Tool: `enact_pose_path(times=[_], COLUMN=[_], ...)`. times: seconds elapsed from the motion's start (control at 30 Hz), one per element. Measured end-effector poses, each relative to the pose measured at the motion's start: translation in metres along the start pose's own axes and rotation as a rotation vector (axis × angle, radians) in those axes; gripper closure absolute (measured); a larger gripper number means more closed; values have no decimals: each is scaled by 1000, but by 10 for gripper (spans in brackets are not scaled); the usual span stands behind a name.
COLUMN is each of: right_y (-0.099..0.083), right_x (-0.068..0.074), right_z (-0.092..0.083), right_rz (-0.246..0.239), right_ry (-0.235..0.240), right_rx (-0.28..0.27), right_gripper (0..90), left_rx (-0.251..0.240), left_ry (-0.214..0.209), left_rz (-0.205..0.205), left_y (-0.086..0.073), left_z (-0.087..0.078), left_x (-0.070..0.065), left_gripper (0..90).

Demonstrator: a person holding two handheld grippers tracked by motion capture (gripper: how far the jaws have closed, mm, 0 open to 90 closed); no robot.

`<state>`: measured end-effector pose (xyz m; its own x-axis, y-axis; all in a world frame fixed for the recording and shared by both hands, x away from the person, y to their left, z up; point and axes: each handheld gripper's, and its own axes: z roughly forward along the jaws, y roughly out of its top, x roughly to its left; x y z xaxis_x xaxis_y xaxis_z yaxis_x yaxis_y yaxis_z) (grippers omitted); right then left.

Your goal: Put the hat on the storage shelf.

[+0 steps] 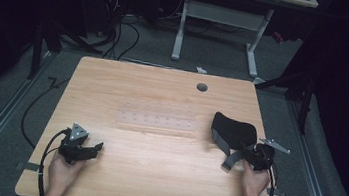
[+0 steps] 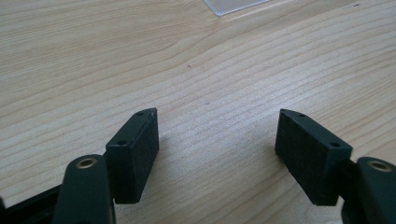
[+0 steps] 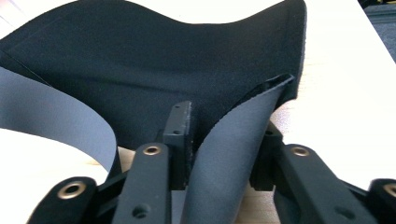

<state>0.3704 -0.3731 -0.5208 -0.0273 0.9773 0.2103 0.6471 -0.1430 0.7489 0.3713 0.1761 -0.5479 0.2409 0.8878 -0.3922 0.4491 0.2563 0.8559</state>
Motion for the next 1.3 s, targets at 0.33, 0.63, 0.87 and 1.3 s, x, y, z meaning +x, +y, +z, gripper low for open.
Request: enact_pose_path(times=[0.33, 0.63, 0.87, 1.3], right_y=[0, 1, 1, 3], right_x=[1, 1, 1, 0], right_z=[-3, -6, -7, -13], right_rz=[-1, 26, 39, 42], right_ry=[34, 73, 83, 99], right_rx=[-20, -40, -41, -52], right_gripper=[800, 850, 859, 862], left_rx=[0, 0, 0, 1], left_ry=[0, 0, 0, -1], left_rz=[-1, 0, 0, 1], left_y=[0, 0, 0, 0], left_z=[0, 0, 0, 0], left_x=[0, 0, 0, 0], left_gripper=[308, 307, 308, 306])
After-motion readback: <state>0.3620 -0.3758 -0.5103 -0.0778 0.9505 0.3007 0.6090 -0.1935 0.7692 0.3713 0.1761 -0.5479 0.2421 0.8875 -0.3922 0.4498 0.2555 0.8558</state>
